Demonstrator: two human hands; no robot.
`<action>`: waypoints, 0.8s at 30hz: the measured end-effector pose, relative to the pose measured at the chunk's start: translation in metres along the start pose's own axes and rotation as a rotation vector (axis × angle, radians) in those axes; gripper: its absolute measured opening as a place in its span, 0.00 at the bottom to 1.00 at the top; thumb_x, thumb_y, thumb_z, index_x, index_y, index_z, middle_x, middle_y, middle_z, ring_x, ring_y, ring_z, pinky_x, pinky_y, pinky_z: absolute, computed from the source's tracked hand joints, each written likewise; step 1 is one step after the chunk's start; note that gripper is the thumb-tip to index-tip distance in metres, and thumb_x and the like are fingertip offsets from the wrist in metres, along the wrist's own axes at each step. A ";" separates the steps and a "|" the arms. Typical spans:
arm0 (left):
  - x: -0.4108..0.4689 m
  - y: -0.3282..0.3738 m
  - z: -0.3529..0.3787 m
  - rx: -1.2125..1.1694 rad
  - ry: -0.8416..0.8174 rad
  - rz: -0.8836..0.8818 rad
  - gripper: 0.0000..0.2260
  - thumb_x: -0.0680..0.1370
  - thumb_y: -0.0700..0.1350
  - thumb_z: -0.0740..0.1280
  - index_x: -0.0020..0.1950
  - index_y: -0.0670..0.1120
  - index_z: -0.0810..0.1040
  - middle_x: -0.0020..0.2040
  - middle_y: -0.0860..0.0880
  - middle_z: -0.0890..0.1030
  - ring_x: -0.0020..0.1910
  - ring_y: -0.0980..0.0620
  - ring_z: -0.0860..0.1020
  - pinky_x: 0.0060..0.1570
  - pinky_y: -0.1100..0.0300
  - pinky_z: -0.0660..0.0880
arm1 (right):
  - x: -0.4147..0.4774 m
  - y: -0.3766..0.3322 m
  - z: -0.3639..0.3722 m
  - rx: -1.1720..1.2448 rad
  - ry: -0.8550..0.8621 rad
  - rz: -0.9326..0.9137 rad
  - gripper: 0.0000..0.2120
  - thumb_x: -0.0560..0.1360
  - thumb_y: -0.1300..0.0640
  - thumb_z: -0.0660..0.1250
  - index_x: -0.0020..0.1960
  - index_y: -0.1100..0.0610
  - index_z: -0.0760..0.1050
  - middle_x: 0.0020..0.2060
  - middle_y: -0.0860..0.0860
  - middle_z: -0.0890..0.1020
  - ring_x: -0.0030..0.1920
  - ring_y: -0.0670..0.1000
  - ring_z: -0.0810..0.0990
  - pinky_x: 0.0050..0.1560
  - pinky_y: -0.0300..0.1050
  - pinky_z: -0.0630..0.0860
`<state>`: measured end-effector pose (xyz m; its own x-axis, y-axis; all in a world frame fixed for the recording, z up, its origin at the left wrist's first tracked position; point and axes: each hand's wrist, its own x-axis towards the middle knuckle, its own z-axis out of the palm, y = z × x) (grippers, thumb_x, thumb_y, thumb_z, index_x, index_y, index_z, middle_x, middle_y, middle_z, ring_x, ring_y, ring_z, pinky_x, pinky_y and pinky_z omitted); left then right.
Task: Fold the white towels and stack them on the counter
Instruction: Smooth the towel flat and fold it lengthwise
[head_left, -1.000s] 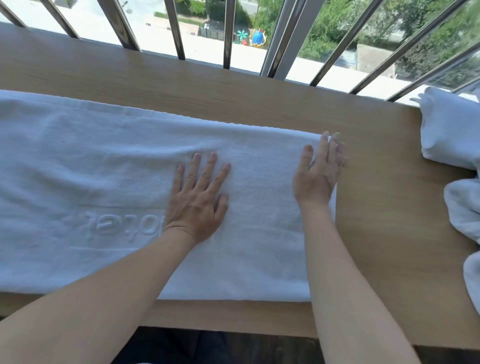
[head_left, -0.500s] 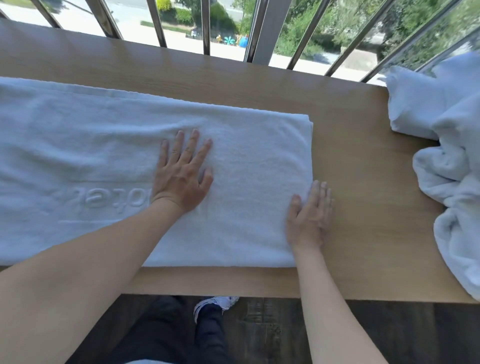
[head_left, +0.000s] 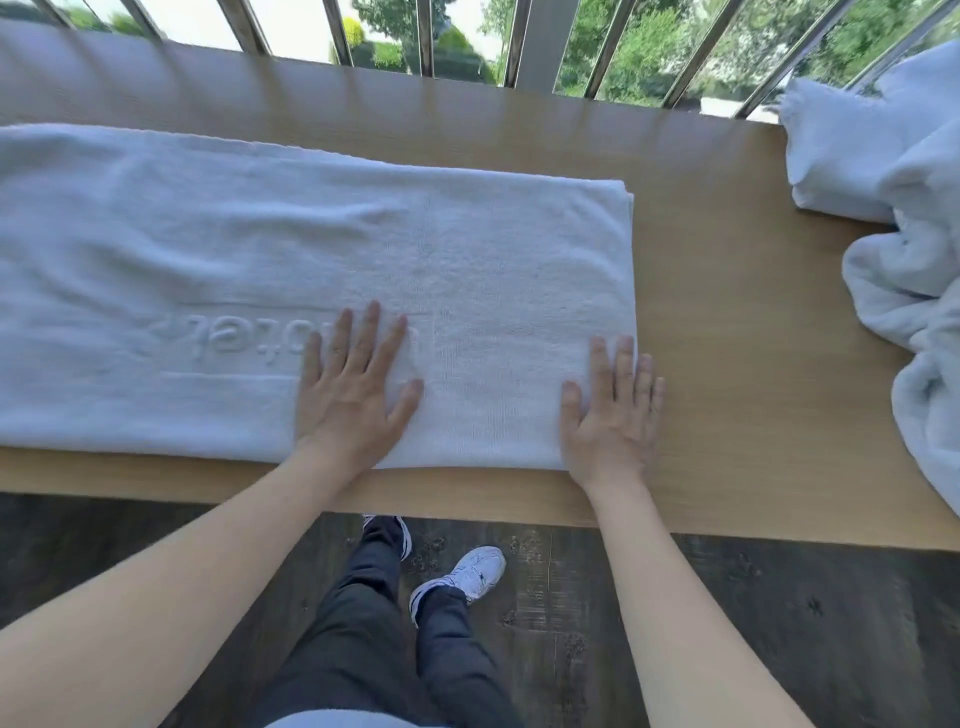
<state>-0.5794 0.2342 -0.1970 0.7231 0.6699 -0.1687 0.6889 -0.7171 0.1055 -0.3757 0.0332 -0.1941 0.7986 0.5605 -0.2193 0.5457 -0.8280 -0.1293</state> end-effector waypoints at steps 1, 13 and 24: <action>-0.009 -0.002 0.004 0.015 0.017 -0.021 0.32 0.80 0.66 0.42 0.81 0.58 0.38 0.82 0.53 0.39 0.81 0.48 0.39 0.77 0.45 0.38 | -0.002 -0.003 -0.002 0.024 0.015 0.034 0.30 0.83 0.41 0.43 0.81 0.49 0.42 0.81 0.53 0.44 0.80 0.55 0.41 0.78 0.53 0.35; -0.011 -0.001 0.015 0.038 0.092 -0.037 0.32 0.80 0.65 0.44 0.82 0.56 0.41 0.83 0.51 0.43 0.81 0.47 0.43 0.78 0.42 0.42 | -0.014 -0.079 0.014 0.018 0.042 -0.403 0.30 0.81 0.38 0.48 0.81 0.44 0.48 0.81 0.49 0.48 0.80 0.53 0.44 0.78 0.57 0.40; -0.012 -0.010 0.001 -0.109 -0.022 0.061 0.29 0.82 0.60 0.40 0.82 0.54 0.38 0.81 0.50 0.38 0.79 0.49 0.35 0.77 0.49 0.35 | -0.022 -0.112 0.007 0.192 0.111 -0.151 0.28 0.82 0.43 0.51 0.81 0.43 0.50 0.81 0.51 0.52 0.80 0.55 0.47 0.79 0.55 0.40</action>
<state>-0.5949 0.2334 -0.1971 0.7631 0.6207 -0.1803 0.6463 -0.7301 0.2220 -0.4557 0.1133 -0.1814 0.7404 0.6677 -0.0777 0.6111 -0.7167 -0.3360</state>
